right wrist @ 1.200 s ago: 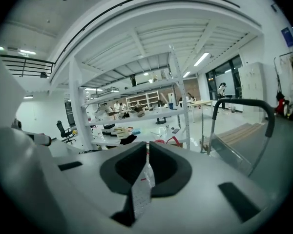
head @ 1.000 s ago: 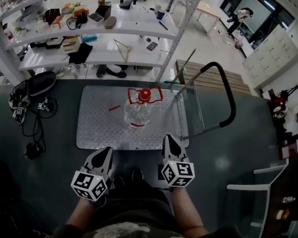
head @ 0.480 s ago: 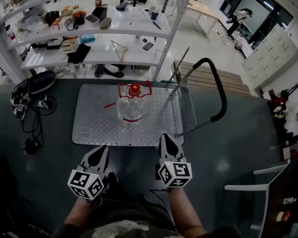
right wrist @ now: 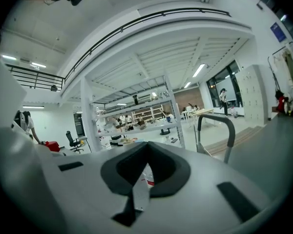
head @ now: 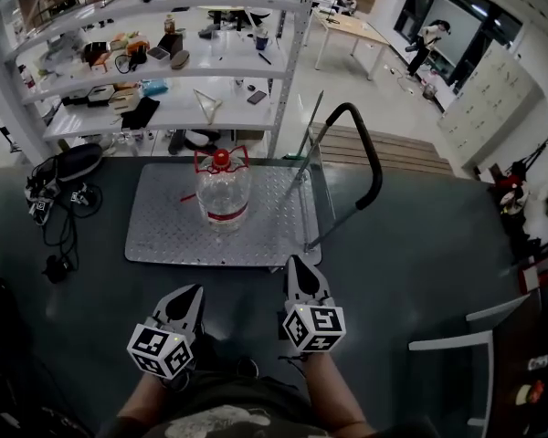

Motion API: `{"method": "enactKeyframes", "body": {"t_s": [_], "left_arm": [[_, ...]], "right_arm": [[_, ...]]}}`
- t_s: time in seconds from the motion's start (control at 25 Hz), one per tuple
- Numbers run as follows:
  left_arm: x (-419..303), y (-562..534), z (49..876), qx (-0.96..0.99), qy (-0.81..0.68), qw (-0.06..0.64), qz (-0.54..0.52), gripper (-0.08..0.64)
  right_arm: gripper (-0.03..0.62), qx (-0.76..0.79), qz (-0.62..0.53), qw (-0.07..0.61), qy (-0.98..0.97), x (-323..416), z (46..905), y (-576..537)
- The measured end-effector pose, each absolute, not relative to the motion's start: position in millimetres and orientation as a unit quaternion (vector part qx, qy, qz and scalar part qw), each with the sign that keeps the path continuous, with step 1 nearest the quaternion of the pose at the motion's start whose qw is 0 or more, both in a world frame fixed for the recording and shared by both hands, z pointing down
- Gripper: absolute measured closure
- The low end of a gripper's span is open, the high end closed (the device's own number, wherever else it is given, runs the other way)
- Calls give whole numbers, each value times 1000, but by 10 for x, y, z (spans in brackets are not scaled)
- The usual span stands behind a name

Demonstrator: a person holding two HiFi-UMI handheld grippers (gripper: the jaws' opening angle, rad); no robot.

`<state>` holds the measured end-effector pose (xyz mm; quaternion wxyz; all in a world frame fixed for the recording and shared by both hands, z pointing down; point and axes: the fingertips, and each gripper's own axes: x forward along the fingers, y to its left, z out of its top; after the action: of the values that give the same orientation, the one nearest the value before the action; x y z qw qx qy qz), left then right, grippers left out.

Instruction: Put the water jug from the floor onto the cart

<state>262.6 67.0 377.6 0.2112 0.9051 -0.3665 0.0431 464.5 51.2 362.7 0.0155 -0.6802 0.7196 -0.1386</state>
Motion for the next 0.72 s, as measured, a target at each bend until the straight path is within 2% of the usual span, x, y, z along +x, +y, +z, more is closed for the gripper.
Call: {"method": "enactKeyframes", "body": {"t_s": [0.36,0.72], "left_arm": [[2994,1514,3711,906,-371,202,38,551],[2597,1835,3647,892,-403,203,22,552]], "right_arm": [[600,-657,-118,3,744,4853,3590,1213],[600,-645,-124,1,754,4566,3590,1468]]}}
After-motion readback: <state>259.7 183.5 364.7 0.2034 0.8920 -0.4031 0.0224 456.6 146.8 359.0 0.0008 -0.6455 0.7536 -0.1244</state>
